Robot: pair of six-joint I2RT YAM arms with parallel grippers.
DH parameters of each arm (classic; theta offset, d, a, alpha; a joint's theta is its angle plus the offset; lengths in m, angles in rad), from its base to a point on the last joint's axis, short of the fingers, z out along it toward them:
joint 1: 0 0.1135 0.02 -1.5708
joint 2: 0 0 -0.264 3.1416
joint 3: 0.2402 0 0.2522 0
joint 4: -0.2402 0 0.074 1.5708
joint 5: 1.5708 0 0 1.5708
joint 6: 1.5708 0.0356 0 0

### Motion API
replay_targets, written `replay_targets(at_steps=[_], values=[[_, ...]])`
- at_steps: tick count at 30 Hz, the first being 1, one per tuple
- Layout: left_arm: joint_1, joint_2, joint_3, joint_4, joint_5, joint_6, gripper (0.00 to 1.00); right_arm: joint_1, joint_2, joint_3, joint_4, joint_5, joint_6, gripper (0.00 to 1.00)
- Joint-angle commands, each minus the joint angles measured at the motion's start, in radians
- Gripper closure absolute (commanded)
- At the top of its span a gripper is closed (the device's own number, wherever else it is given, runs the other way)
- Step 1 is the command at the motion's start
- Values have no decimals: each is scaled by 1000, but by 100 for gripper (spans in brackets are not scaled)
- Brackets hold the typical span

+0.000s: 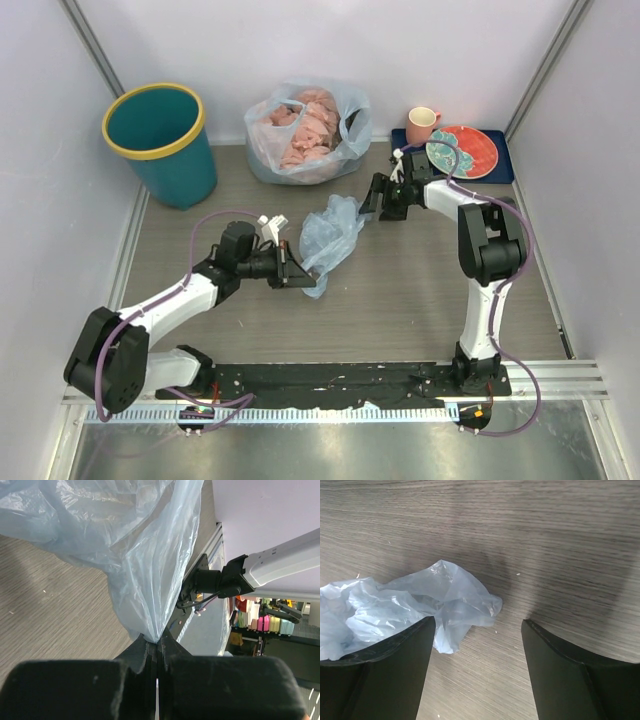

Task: Put the trash bags into the trash bin

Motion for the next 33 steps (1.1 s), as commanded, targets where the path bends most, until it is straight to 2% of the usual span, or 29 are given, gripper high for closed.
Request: replay_targets(at_steps=[1,5,11,14,15,16,17,19,20,21,24,25,26,28,29,31,32,33], values=[[13,-32,-12,10,34,11,100,36,4,25,38,82,6,26],[26,-39,-15,6,44,6,100,39,59,45,26,154,2,30],[53,-68,-14,-34,44,15,100,65,90,58,24,199,-24,47],[56,-82,11,-74,51,26,100,73,90,67,-5,216,-53,76],[59,-85,25,-124,48,55,100,62,73,74,-23,196,-79,86],[62,-90,51,-175,41,89,100,39,49,77,-60,112,-90,99],[68,-94,139,-342,27,135,100,10,15,74,-74,49,-92,99],[114,-87,256,-524,-36,320,100,-116,-130,73,-95,-89,-99,99],[139,-79,393,-692,-68,394,100,-160,-178,97,-107,-120,-116,99],[214,-55,463,-759,-123,478,100,-259,-280,114,-132,-148,-150,99],[367,-1,740,-876,-145,555,100,-361,-396,208,-211,-290,-194,99],[375,14,822,-893,-191,622,100,-386,-469,234,-233,-325,-220,99],[374,27,976,-902,-197,655,100,-386,-508,275,-241,-385,-227,99],[366,65,1113,-893,-177,719,100,-366,-595,300,-198,-418,-193,99],[360,77,1243,-905,-174,729,100,-359,-669,324,-171,-413,-163,99],[333,102,1316,-931,-116,729,100,-340,-749,305,-92,-428,-103,99],[308,103,1312,-998,-82,753,100,-288,-819,256,-101,-421,-136,99],[224,102,1284,-1046,-94,781,100,-250,-850,224,-193,-336,-186,99]])
